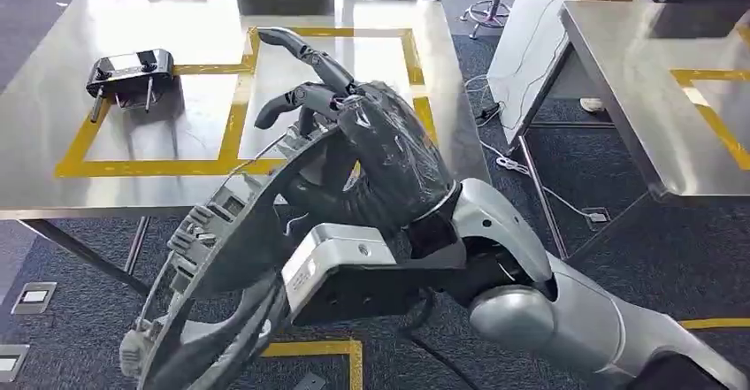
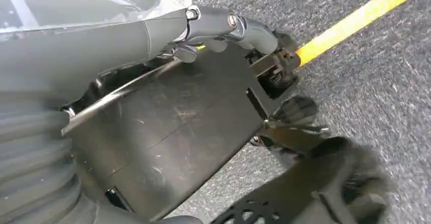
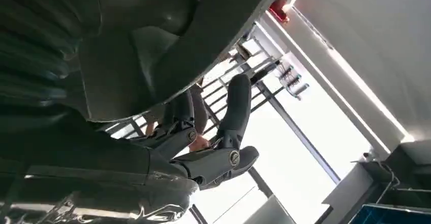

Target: Take the parts from the cabinet and place them on the table.

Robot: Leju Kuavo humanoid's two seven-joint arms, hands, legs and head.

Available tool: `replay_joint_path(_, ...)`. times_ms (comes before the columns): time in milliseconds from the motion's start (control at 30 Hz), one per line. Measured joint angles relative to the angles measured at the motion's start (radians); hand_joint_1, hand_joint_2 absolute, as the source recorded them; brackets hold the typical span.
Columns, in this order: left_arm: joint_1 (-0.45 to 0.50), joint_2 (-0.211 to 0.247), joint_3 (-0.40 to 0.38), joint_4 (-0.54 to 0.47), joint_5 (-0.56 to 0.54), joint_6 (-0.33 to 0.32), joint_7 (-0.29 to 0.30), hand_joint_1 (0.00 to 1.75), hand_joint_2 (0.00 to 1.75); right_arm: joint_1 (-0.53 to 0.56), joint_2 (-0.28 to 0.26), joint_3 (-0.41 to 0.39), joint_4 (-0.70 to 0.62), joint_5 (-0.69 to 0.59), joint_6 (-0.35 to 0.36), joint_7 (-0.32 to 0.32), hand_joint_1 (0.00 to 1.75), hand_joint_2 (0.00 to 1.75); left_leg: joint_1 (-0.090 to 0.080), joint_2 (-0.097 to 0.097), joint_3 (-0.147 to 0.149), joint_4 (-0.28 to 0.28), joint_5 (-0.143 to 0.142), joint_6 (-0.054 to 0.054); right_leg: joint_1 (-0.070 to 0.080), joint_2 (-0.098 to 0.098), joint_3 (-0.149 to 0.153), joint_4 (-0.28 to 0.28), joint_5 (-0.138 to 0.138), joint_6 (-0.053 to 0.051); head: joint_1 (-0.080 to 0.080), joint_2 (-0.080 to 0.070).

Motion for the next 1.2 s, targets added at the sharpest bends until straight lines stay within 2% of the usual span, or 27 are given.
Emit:
replay_joint_path(33, 0.000, 0.000, 0.000, 0.000, -0.001, -0.002, 0.000, 0.00, 1.75, -0.005, -0.001, -0.002, 0.005, -0.002, 0.001, 0.006, 1.75, 1.75, -0.004, -0.004, 0.008, 0.000, -0.005, 0.000, 0.003, 0.001, 0.003, -0.041, 0.049, -0.008, 0.001, 0.000)
replay_joint_path(100, -0.002, -0.001, 0.000, 0.000, -0.006, -0.003, 0.000, 0.00, 1.75, -0.025, -0.002, -0.005, 0.013, -0.006, 0.001, 0.011, 1.75, 1.75, -0.012, -0.009, 0.025, -0.001, -0.016, 0.001, 0.016, 0.004, 0.049, -0.201, 0.171, -0.036, 0.005, 0.000)
replay_joint_path(133, -0.002, -0.006, 0.000, 0.000, -0.009, -0.003, 0.000, 0.00, 1.75, -0.036, -0.002, -0.007, 0.019, -0.009, 0.001, 0.014, 1.75, 1.75, -0.006, -0.010, 0.030, -0.003, -0.022, 0.001, 0.027, 0.013, 0.072, -0.261, 0.194, -0.060, 0.005, 0.000)
replay_joint_path(167, -0.006, -0.007, 0.001, 0.000, -0.010, -0.002, 0.000, 0.00, 1.75, -0.040, -0.003, -0.010, 0.025, -0.010, 0.000, 0.016, 1.75, 1.75, -0.013, -0.010, 0.026, -0.005, -0.021, -0.006, 0.032, 0.014, 0.076, -0.264, 0.194, -0.070, -0.013, 0.000)
replay_joint_path(200, -0.004, -0.010, 0.000, 0.000, -0.012, -0.005, 0.001, 0.00, 1.75, -0.051, -0.003, -0.011, 0.029, -0.013, 0.001, 0.024, 1.75, 1.75, 0.000, -0.011, 0.025, -0.007, -0.021, -0.014, 0.039, 0.013, 0.081, -0.285, 0.193, -0.070, 0.000, 0.000)
replay_joint_path(267, -0.006, -0.018, 0.000, 0.000, -0.016, -0.007, 0.001, 0.00, 1.75, -0.059, -0.005, -0.015, 0.039, -0.016, 0.002, 0.029, 1.75, 1.75, 0.001, -0.011, 0.028, -0.016, -0.022, -0.022, 0.042, 0.013, 0.086, -0.298, 0.186, -0.076, 0.008, 0.000)
replay_joint_path(300, -0.009, -0.017, 0.000, 0.000, -0.016, -0.007, 0.001, 0.00, 1.75, -0.065, -0.005, -0.018, 0.042, -0.019, 0.002, 0.032, 1.75, 1.75, -0.005, -0.010, 0.032, -0.020, -0.027, -0.025, 0.030, 0.011, 0.109, -0.338, 0.179, -0.076, 0.011, 0.000)
replay_joint_path(333, -0.011, -0.016, 0.000, 0.000, -0.016, -0.007, 0.000, 0.00, 1.75, -0.068, -0.004, -0.022, 0.047, -0.020, 0.002, 0.035, 1.75, 1.75, -0.005, -0.004, 0.026, -0.009, -0.034, -0.029, 0.023, 0.008, 0.127, -0.355, 0.181, -0.060, 0.007, 0.000)
replay_joint_path(367, -0.014, -0.014, 0.000, 0.000, -0.016, -0.007, 0.000, 0.00, 1.75, -0.076, -0.005, -0.026, 0.052, -0.024, 0.001, 0.036, 1.75, 1.75, -0.004, -0.002, 0.012, 0.032, -0.059, -0.034, 0.019, 0.007, 0.139, -0.366, 0.181, -0.063, 0.001, 0.000)
replay_joint_path(433, -0.013, -0.010, 0.000, 0.001, -0.017, -0.007, 0.000, 0.00, 1.75, -0.081, -0.007, -0.025, 0.065, -0.030, 0.001, 0.043, 1.75, 1.75, 0.001, -0.001, -0.050, 0.171, -0.118, -0.042, 0.014, 0.005, 0.154, -0.367, 0.171, -0.058, -0.006, 0.000)
replay_joint_path(467, -0.011, -0.010, 0.000, 0.001, -0.017, -0.007, 0.000, 0.00, 1.75, -0.076, -0.009, -0.025, 0.072, -0.031, 0.001, 0.046, 1.75, 1.75, 0.005, -0.001, -0.085, 0.237, -0.132, -0.048, 0.011, 0.005, 0.163, -0.366, 0.163, -0.056, -0.010, 0.000)
replay_joint_path(500, -0.009, -0.009, 0.000, 0.001, -0.018, -0.008, -0.003, 0.00, 1.75, -0.073, -0.011, -0.025, 0.077, -0.031, 0.001, 0.048, 1.75, 1.75, 0.008, -0.001, -0.098, 0.250, -0.118, -0.054, 0.008, 0.006, 0.169, -0.362, 0.157, -0.051, -0.010, 0.000)
replay_joint_path(533, -0.011, -0.009, 0.000, 0.001, -0.018, -0.008, -0.002, 0.00, 1.75, -0.073, -0.011, -0.025, 0.082, -0.031, 0.001, 0.050, 1.75, 1.75, 0.011, 0.000, -0.093, 0.226, -0.078, -0.061, 0.004, 0.006, 0.175, -0.356, 0.147, -0.046, -0.010, 0.000)
replay_joint_path(600, -0.011, -0.008, 0.000, 0.001, -0.017, -0.008, -0.002, 0.00, 1.75, -0.080, -0.011, -0.026, 0.086, -0.029, 0.001, 0.051, 1.75, 1.75, 0.022, 0.005, -0.045, 0.079, 0.039, -0.077, -0.008, 0.008, 0.185, -0.334, 0.124, -0.033, -0.013, 0.000)
replay_joint_path(633, -0.010, -0.007, 0.000, 0.001, -0.017, -0.011, -0.001, 0.00, 1.75, -0.084, -0.011, -0.026, 0.087, -0.030, 0.001, 0.052, 1.75, 1.75, 0.022, 0.007, -0.028, 0.042, 0.039, -0.085, -0.009, 0.010, 0.187, -0.323, 0.111, -0.023, -0.013, 0.000)
replay_joint_path(667, -0.010, -0.008, 0.000, 0.002, -0.018, -0.013, -0.002, 0.00, 1.75, -0.087, -0.010, -0.026, 0.088, -0.030, 0.000, 0.053, 1.75, 1.75, 0.014, 0.006, -0.026, 0.039, 0.035, -0.081, -0.004, 0.013, 0.182, -0.315, 0.108, -0.015, -0.027, 0.000)
replay_joint_path(700, -0.012, -0.007, 0.000, 0.002, -0.018, -0.014, 0.000, 0.00, 1.75, -0.091, -0.010, -0.026, 0.089, -0.030, 0.000, 0.056, 1.75, 1.75, 0.016, 0.005, -0.003, 0.008, 0.007, -0.062, -0.003, 0.014, 0.174, -0.308, 0.107, -0.011, -0.027, 0.000)
replay_joint_path(733, -0.010, -0.007, 0.000, 0.002, -0.018, -0.014, 0.000, 0.00, 1.75, -0.091, -0.011, -0.027, 0.091, -0.030, 0.000, 0.058, 1.75, 1.75, 0.014, 0.002, -0.009, 0.012, 0.002, -0.047, -0.003, 0.014, 0.168, -0.307, 0.108, -0.007, -0.022, 0.000)
replay_joint_path(833, -0.008, -0.008, 0.000, 0.001, -0.020, -0.015, 0.000, 0.00, 1.75, -0.095, -0.011, -0.027, 0.093, -0.029, -0.002, 0.063, 1.75, 1.75, 0.018, -0.001, -0.005, 0.008, -0.002, -0.027, -0.007, 0.010, 0.163, -0.293, 0.096, 0.004, -0.013, 0.000)
replay_joint_path(900, -0.014, -0.008, 0.000, 0.002, -0.029, -0.016, 0.002, 0.00, 1.75, -0.105, -0.012, -0.028, 0.093, -0.030, -0.003, 0.066, 1.75, 1.75, 0.017, -0.001, -0.003, 0.008, -0.006, -0.019, -0.006, 0.010, 0.102, -0.181, 0.051, 0.008, -0.003, 0.000)
replay_joint_path(967, -0.017, -0.005, 0.000, 0.002, -0.040, -0.037, 0.012, 0.00, 1.75, -0.103, -0.014, -0.028, 0.096, -0.031, -0.005, 0.070, 1.75, 1.75, 0.013, -0.001, 0.000, 0.008, -0.010, -0.013, -0.006, 0.010, 0.004, -0.022, 0.004, 0.008, 0.003, 0.000)
replay_joint_path(1000, -0.017, -0.002, 0.000, 0.002, -0.044, -0.045, 0.018, 0.00, 1.75, -0.100, -0.015, -0.027, 0.099, -0.033, -0.006, 0.071, 1.75, 1.75, 0.009, -0.001, 0.004, 0.008, -0.013, -0.008, -0.005, 0.010, -0.027, 0.014, 0.012, 0.004, 0.006, 0.000)
replay_joint_path(1033, -0.017, 0.001, 0.000, 0.002, -0.045, -0.051, 0.020, 0.00, 1.75, -0.100, -0.016, -0.027, 0.101, -0.033, -0.006, 0.073, 1.75, 1.75, 0.005, -0.003, 0.009, 0.008, -0.016, -0.007, -0.004, 0.011, -0.033, 0.002, 0.041, -0.003, 0.010, 0.000)
replay_joint_path(1067, -0.019, 0.004, 0.000, 0.002, -0.047, -0.055, 0.021, 0.00, 1.75, -0.101, -0.016, -0.027, 0.103, -0.033, -0.006, 0.073, 1.75, 1.75, 0.001, -0.006, 0.016, 0.008, -0.022, -0.006, 0.001, 0.011, -0.019, -0.054, 0.093, -0.014, 0.011, 0.000)
replay_joint_path(1133, -0.026, 0.008, 0.000, 0.002, -0.050, -0.056, 0.023, 0.00, 1.75, -0.106, -0.016, -0.028, 0.104, -0.033, -0.010, 0.073, 1.75, 1.75, -0.009, -0.010, 0.034, 0.007, -0.032, -0.005, 0.021, 0.016, 0.043, -0.236, 0.212, -0.051, 0.013, 0.000)
replay_joint_path(1167, -0.028, 0.003, 0.000, 0.001, -0.050, -0.058, 0.023, 0.00, 1.75, -0.106, -0.016, -0.029, 0.106, -0.033, -0.012, 0.073, 1.75, 1.75, -0.009, -0.009, 0.034, 0.003, -0.036, -0.008, 0.026, 0.015, 0.058, -0.248, 0.194, -0.069, 0.005, 0.000)
replay_joint_path(1200, -0.031, 0.006, 0.000, 0.001, -0.050, -0.061, 0.025, 0.00, 1.75, -0.108, -0.016, -0.029, 0.108, -0.036, -0.014, 0.073, 1.75, 1.75, -0.006, -0.013, 0.034, 0.002, -0.037, -0.013, 0.031, 0.014, 0.062, -0.267, 0.201, -0.070, -0.003, 0.000)
